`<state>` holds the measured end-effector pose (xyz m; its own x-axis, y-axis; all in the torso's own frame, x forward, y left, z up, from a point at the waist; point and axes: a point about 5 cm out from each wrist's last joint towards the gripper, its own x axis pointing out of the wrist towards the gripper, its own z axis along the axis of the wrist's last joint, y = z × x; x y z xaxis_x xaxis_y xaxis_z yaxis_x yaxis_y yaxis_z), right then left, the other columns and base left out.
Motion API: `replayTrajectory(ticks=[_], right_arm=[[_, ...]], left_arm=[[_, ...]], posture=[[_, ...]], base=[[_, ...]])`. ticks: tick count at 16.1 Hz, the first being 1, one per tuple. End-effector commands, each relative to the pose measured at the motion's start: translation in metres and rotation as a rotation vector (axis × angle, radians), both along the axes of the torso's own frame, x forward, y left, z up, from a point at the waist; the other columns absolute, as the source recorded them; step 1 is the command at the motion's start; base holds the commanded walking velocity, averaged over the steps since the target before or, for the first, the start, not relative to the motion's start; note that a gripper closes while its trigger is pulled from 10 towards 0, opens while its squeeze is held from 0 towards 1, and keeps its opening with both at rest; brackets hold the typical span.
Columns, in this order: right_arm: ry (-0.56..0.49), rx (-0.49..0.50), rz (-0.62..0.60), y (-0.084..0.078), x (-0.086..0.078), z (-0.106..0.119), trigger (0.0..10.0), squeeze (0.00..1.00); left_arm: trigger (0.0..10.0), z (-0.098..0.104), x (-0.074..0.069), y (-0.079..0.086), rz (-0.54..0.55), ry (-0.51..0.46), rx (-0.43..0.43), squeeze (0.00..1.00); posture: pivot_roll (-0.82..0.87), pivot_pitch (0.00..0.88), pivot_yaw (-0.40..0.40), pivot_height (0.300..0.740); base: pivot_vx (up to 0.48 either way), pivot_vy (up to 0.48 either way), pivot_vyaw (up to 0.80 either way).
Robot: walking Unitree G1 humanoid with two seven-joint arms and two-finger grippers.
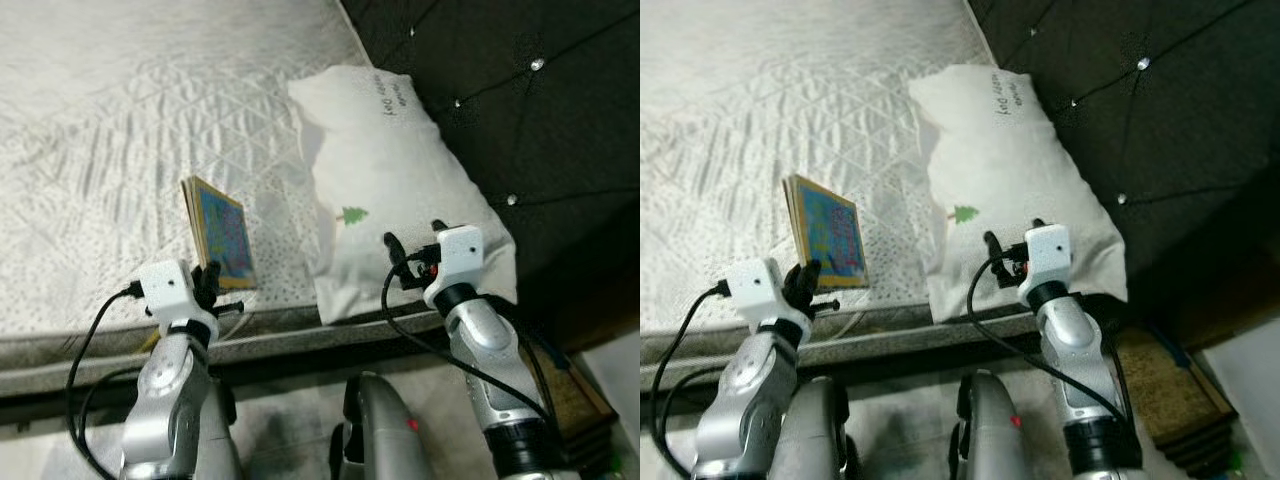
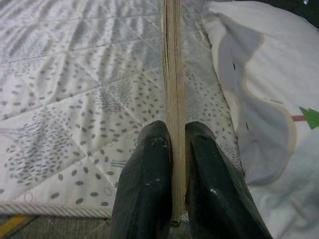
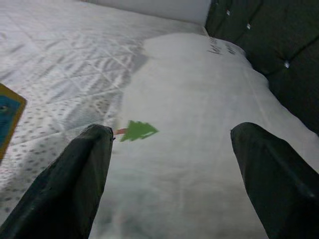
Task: Clean up the room
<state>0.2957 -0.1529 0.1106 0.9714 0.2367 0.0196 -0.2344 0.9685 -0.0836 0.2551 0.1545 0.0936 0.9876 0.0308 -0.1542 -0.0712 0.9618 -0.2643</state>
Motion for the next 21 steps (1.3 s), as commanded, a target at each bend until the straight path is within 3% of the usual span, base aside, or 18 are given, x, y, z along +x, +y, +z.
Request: replayTrajectory(ticks=[1,5,9,10,11,13,15,18,19,21], right_arm=[[0.003,-0.016,-0.015,-0.010,-0.006,0.002,10.0,0.00],[0.019,-0.045,-0.049,-0.028,-0.023,0.003,10.0,0.00],[0.033,-0.059,-0.061,-0.035,-0.034,0.008,10.0,0.00],[0.098,0.050,-0.103,-0.035,-0.042,0.011,10.0,0.00],[0.064,-0.003,0.005,-0.026,-0.054,0.022,10.0,0.00],[0.079,-0.017,0.041,-0.026,-0.069,0.026,10.0,0.00],[0.122,-0.045,-0.010,-0.040,-0.081,0.022,10.0,0.00],[0.147,-0.063,-0.015,-0.044,-0.086,0.024,10.0,0.00],[0.150,-0.069,-0.015,-0.045,-0.087,0.026,10.0,0.00],[0.158,-0.073,-0.018,-0.046,-0.087,0.028,10.0,0.00]], left_arm=[[10.0,0.006,0.010,0.001,0.001,-0.029,-0.028,0.00],[10.0,0.004,0.032,-0.002,-0.060,-0.012,-0.128,0.00],[10.0,-0.003,0.055,-0.018,-0.148,0.065,-0.272,0.00],[10.0,-0.006,0.064,-0.027,-0.208,0.118,-0.310,0.00],[10.0,-0.003,0.071,-0.032,-0.218,0.127,-0.372,0.00],[10.0,-0.002,0.079,-0.036,-0.241,0.157,-0.399,0.00],[10.0,-0.005,0.086,-0.034,-0.236,0.200,-0.381,0.00],[10.0,-0.009,0.089,-0.029,-0.237,0.241,-0.359,0.00],[10.0,-0.009,0.091,-0.024,-0.233,0.245,-0.345,0.05],[10.0,-0.011,0.094,-0.012,-0.200,0.259,-0.314,0.60]], posture=[[-0.03,0.151,-0.101,0.575],[-0.08,0.168,-0.105,0.575],[-0.12,0.183,-0.118,0.575],[-0.14,0.194,-0.123,0.575],[-0.16,0.202,-0.126,0.575],[-0.19,0.216,-0.128,0.575],[-0.20,0.227,-0.128,0.575],[-0.22,0.235,-0.131,0.575],[-0.22,0.236,-0.136,0.575],[-0.22,0.235,-0.146,0.575]], base=[[0.000,0.000,0.00],[0.000,0.000,0.00],[0.000,0.000,0.00],[0.000,0.000,0.00],[0.000,0.000,0.00],[0.000,0.000,0.00],[0.000,0.000,0.00],[0.000,0.000,0.00],[0.000,0.000,0.00],[0.000,0.000,0.00]])
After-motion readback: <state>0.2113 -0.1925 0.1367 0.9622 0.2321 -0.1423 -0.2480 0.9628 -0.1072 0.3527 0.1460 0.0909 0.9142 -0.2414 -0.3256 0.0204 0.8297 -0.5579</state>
